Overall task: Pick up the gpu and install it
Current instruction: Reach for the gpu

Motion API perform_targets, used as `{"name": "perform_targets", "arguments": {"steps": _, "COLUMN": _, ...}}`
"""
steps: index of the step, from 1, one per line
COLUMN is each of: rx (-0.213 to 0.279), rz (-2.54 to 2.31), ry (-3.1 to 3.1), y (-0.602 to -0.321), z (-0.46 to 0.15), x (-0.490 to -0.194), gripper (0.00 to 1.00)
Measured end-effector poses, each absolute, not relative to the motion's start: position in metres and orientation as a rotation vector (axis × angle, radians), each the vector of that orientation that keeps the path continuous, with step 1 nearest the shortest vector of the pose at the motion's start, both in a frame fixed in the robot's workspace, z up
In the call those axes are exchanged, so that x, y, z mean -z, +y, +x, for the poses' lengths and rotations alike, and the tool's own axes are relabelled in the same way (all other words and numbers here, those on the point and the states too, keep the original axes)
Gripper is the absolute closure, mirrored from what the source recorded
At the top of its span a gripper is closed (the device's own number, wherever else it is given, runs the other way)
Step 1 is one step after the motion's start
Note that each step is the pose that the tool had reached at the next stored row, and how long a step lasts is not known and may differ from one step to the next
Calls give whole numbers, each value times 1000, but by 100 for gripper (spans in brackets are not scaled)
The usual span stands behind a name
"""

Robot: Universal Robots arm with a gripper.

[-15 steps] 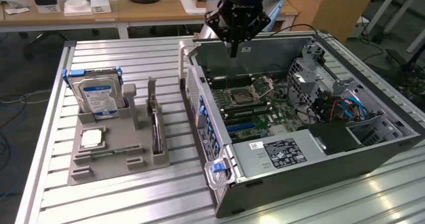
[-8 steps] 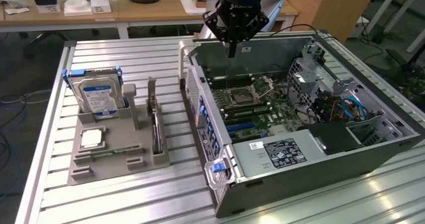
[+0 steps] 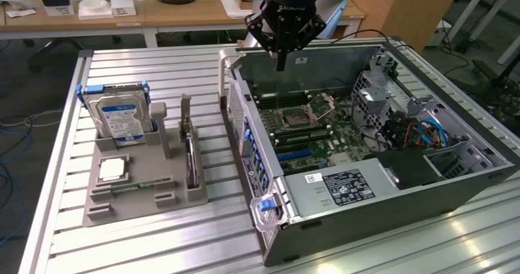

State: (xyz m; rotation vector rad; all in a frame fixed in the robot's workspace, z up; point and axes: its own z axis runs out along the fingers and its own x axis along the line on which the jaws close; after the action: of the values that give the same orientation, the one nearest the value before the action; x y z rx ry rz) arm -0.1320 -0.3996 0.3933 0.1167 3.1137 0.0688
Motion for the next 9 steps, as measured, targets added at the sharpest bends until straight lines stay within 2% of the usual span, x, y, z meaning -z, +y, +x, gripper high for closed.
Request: {"name": "perform_targets", "arguments": {"steps": 9, "rx": -69, "rz": 116, "ry": 3114, "y": -400, "z": -136, "x": -393, "gripper": 89}}
